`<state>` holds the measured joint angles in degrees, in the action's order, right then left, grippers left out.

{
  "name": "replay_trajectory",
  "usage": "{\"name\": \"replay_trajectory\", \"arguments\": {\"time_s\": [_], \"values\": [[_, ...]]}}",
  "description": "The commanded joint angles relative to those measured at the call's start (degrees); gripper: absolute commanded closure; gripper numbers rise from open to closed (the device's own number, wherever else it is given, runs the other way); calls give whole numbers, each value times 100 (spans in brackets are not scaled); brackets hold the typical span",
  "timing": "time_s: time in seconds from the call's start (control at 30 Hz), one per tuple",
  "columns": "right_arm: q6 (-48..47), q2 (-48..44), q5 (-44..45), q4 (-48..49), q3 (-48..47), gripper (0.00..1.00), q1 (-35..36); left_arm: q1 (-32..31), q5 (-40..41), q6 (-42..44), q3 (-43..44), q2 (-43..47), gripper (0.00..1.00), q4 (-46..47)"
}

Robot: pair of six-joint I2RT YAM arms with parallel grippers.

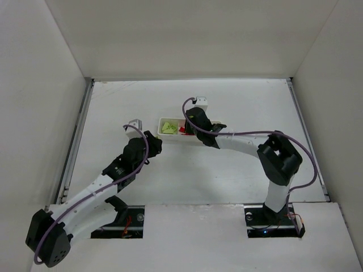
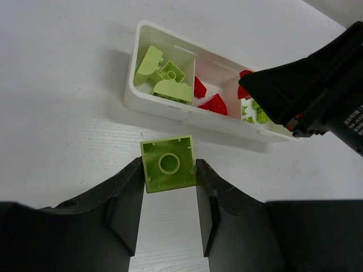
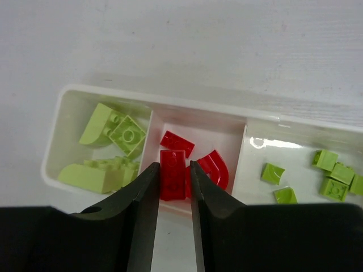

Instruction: Sort the legos into containers by color

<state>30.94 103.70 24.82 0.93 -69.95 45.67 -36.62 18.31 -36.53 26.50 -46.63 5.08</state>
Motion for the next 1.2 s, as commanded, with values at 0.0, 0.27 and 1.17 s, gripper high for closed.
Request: {"name": "replay_trajectory", "arguments": {"time_s": [0.0,0.27,1.17], "values": [[-176,177,-170,311,-317,62,-36,54,-29,111,417,-310,78,282],[-149,-613,-118,645,393,40,-45,107,-2,226,1058,-1795,78,792],[-334,-2846,-153,1340,2803,36,456,388,744,630,3406,-4715,57,99]]}}
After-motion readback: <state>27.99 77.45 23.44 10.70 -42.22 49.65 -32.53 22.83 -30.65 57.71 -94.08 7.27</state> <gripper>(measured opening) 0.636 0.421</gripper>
